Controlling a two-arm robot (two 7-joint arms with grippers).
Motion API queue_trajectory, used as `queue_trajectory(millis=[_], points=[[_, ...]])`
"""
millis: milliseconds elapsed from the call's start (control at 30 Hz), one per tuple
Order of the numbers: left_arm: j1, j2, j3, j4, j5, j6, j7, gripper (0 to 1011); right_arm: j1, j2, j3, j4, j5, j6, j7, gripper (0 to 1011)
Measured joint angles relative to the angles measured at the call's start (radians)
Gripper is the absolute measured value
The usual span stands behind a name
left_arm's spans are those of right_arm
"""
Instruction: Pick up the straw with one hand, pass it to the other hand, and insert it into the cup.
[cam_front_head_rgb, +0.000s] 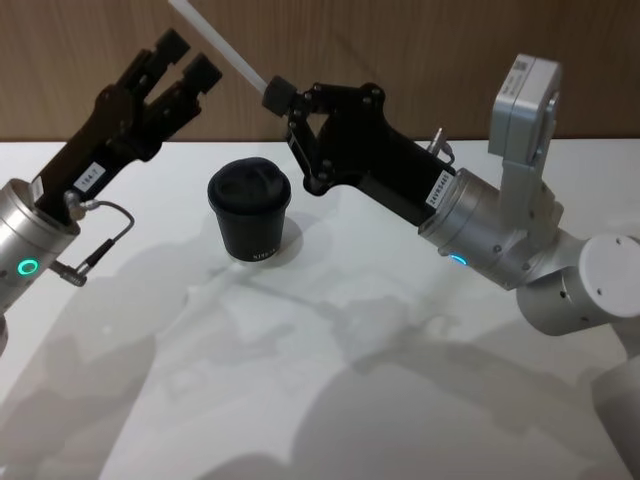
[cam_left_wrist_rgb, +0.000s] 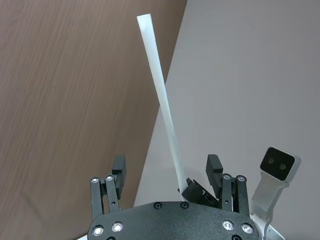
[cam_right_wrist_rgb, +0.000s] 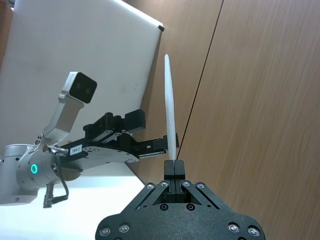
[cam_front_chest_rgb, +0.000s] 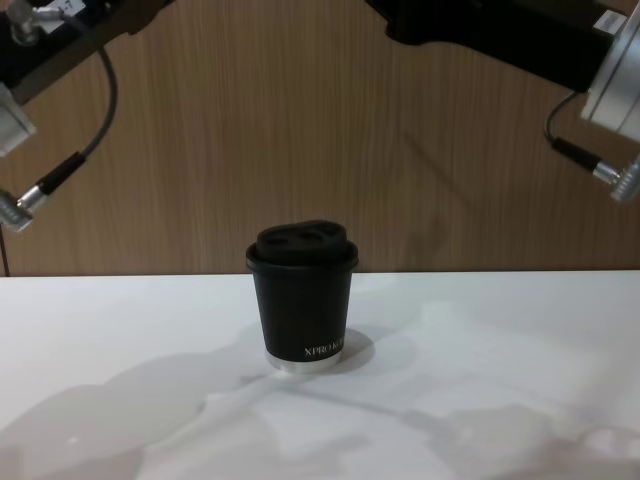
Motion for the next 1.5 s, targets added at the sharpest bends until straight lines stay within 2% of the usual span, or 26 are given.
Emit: queue_trajectory(millis=[833,1500], points=[[-0.099,-0.036,0.054,0.102,-0.046,0.027,-0.045,1003,0.0,0.0,0.0,0.0,0.0,0.0,0.0,0],[-0.144,-0.044,0.08,0.151,-0.066,0.021,-0.083,984,0.0,0.0,0.0,0.0,0.0,0.0,0.0,1]])
